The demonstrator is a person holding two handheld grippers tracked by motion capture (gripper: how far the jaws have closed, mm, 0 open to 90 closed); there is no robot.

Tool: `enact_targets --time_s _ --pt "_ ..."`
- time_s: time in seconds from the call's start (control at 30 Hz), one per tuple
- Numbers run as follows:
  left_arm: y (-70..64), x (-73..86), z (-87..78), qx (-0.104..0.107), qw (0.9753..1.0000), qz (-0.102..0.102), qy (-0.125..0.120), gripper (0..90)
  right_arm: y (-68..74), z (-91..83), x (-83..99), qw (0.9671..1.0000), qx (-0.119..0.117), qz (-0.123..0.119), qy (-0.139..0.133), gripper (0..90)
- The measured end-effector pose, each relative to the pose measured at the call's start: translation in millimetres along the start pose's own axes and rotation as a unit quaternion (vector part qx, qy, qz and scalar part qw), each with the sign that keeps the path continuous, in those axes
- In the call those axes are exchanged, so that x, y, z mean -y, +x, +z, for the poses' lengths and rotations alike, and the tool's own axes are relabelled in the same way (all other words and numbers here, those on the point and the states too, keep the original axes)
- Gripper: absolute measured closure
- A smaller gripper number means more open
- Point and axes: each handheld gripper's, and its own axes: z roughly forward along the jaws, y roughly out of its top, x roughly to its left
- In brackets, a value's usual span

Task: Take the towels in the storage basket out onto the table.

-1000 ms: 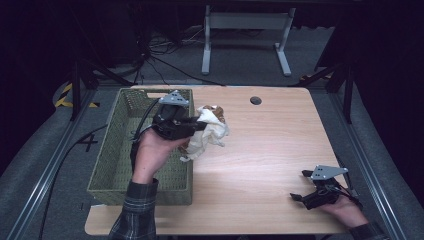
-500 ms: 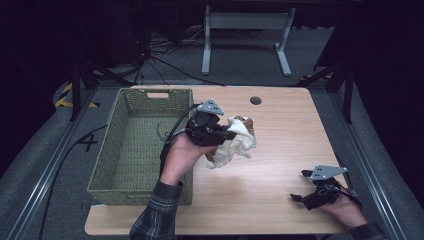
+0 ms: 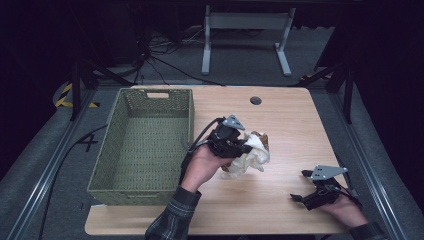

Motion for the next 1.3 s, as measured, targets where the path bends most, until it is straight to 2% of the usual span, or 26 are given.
enact_targets --time_s 0.1,0.23,0.4,0.53,0.57,0.63,0.67,0.73,0.8,0.9,0.97,1.03,1.13,1.2,1.3 --pt "-3.5 3.0 14.8 0.000 0.9999 0.004 0.013 77.1 0.0 0.0 0.0 1.0000 0.000 0.000 0.000 0.3" --pt "-7.1 7.7 34.2 -0.013 0.9990 0.015 0.039 77.0 0.0 0.0 0.0 1.0000 0.000 0.000 0.000 0.2" --pt "-9.6 18.5 60.2 -0.005 0.9978 0.018 0.064 77.0 0.0 0.0 0.0 1.0000 0.000 0.000 0.000 0.2" --pt "-12.2 28.7 83.1 0.001 0.9959 0.026 0.087 76.9 0.0 0.0 0.0 1.0000 0.000 0.000 0.000 0.2" --pt "-12.2 28.7 83.1 0.001 0.9959 0.026 0.087 76.9 0.0 0.0 0.0 1.0000 0.000 0.000 0.000 0.2" --pt "-16.0 34.0 97.0 0.000 0.9934 0.039 0.107 76.6 0.1 0.0 0.0 1.0000 0.000 0.000 0.000 0.2" --pt "-16.0 34.0 97.0 0.000 0.9934 0.039 0.107 76.6 0.1 0.0 0.0 1.0000 0.000 0.000 0.000 0.2" --pt "-15.8 38.3 107.5 0.003 0.9915 0.044 0.123 76.5 0.1 -0.1 0.0 1.0000 0.000 0.000 0.000 0.2" --pt "-15.6 39.8 110.0 0.004 0.9915 0.040 0.124 76.4 0.2 -0.1 0.0 1.0000 0.000 0.000 0.000 0.2" --pt "-13.8 43.5 117.5 -0.003 0.9893 0.051 0.137 76.1 0.3 -0.2 0.1 1.0000 0.000 0.000 0.000 0.3" --pt "-12.5 45.6 121.3 0.004 0.9885 0.053 0.142 75.5 0.8 -0.6 0.4 1.0000 0.000 0.001 0.000 0.7" --pt "-12.4 45.9 121.9 0.003 0.9887 0.053 0.140 74.6 1.2 -1.0 0.7 1.0000 0.000 0.001 -0.001 1.6" --pt "-11.3 44.5 118.1 0.009 0.9904 0.045 0.130 66.7 2.3 -2.5 0.4 1.0000 -0.004 -0.006 -0.002 6.8" --pt "-11.8 42.1 109.7 0.004 0.9919 0.042 0.120 59.1 3.9 -4.8 -1.5 0.9998 -0.010 -0.014 0.001 15.8" --pt "-13.9 40.2 94.9 -0.001 0.9942 0.036 0.101 56.0 6.3 -6.7 -3.6 0.9998 -0.015 -0.013 0.001 18.1"
